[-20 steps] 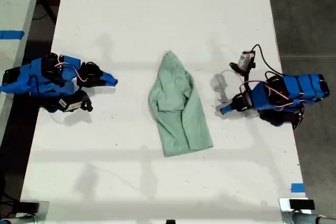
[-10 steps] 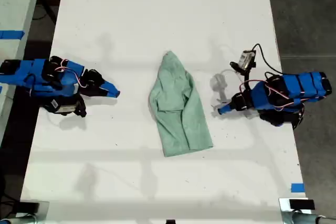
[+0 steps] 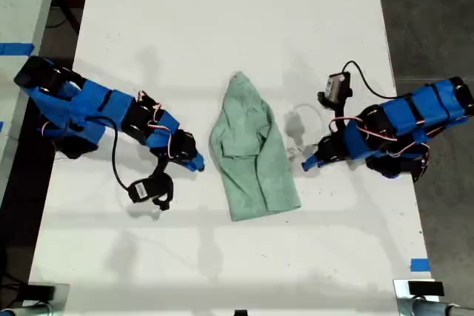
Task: Fold t shirt
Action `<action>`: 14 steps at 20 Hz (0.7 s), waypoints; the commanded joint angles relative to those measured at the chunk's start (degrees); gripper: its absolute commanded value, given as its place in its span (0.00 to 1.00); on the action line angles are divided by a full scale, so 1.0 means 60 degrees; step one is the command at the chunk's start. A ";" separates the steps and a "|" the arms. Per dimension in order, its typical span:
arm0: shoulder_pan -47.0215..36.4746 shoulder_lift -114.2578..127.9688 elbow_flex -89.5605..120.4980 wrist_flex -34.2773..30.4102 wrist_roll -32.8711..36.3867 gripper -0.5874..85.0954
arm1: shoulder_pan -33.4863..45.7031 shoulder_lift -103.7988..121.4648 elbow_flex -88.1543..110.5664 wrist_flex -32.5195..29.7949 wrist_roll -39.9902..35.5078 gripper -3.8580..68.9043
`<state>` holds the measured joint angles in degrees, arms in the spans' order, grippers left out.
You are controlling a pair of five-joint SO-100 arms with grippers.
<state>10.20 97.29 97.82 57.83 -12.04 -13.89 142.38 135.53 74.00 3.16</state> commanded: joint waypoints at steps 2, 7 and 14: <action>0.0791 -0.3135 -0.5728 0.2344 0.0615 0.25 | -0.0425 -0.3252 -0.2930 0.0850 0.0483 0.33; 0.1274 -0.4351 -0.7104 0.1992 0.0205 0.22 | -0.0571 -0.6387 -0.6021 0.2212 0.0645 0.36; 0.0806 -0.6577 -0.7061 0.0088 0.0249 0.24 | -0.0791 -0.8511 -0.6929 0.1641 0.0659 0.37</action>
<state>16.96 59.50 59.15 60.38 -10.02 -17.31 92.46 98.79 85.34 6.42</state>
